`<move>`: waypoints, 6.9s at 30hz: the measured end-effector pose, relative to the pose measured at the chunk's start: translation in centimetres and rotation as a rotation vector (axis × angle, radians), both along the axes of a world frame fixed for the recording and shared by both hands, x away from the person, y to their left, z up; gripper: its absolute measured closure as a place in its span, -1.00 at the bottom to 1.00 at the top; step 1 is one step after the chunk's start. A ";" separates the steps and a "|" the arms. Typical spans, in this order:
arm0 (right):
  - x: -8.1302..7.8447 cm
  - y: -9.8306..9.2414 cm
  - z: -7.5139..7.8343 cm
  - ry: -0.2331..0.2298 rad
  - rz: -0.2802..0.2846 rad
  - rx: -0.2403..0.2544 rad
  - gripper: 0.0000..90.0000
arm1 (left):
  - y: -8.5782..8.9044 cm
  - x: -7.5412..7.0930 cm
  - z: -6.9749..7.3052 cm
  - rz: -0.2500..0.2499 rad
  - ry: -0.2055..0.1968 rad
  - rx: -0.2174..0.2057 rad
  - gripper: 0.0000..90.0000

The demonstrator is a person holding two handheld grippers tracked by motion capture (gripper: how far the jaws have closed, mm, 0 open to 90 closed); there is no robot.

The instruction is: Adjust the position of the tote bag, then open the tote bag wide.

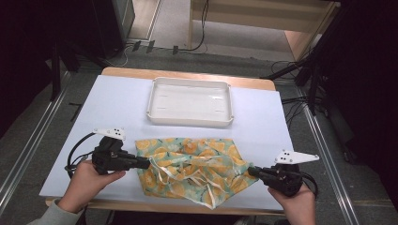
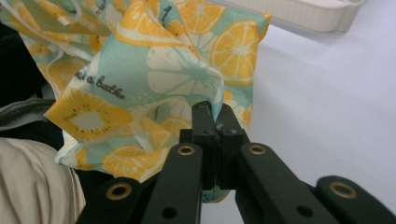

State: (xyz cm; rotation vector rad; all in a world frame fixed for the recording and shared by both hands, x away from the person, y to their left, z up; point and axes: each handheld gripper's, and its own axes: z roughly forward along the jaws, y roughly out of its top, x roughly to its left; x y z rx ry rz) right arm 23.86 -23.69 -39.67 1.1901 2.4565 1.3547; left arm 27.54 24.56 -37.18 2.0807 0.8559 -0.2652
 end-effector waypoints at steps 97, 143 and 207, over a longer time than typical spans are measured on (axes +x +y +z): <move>2.1 10.1 3.7 -0.092 0.264 -0.031 1.00 | -2.2 3.0 3.3 -0.074 -0.153 -0.088 0.07; 12.9 12.8 6.6 -0.135 0.198 -0.024 1.00 | -3.3 6.4 0.9 -0.015 -0.107 -0.014 1.00; 10.9 6.7 -0.4 -0.012 0.067 -0.060 1.00 | 0.2 10.9 -3.5 0.073 -0.044 -0.006 1.00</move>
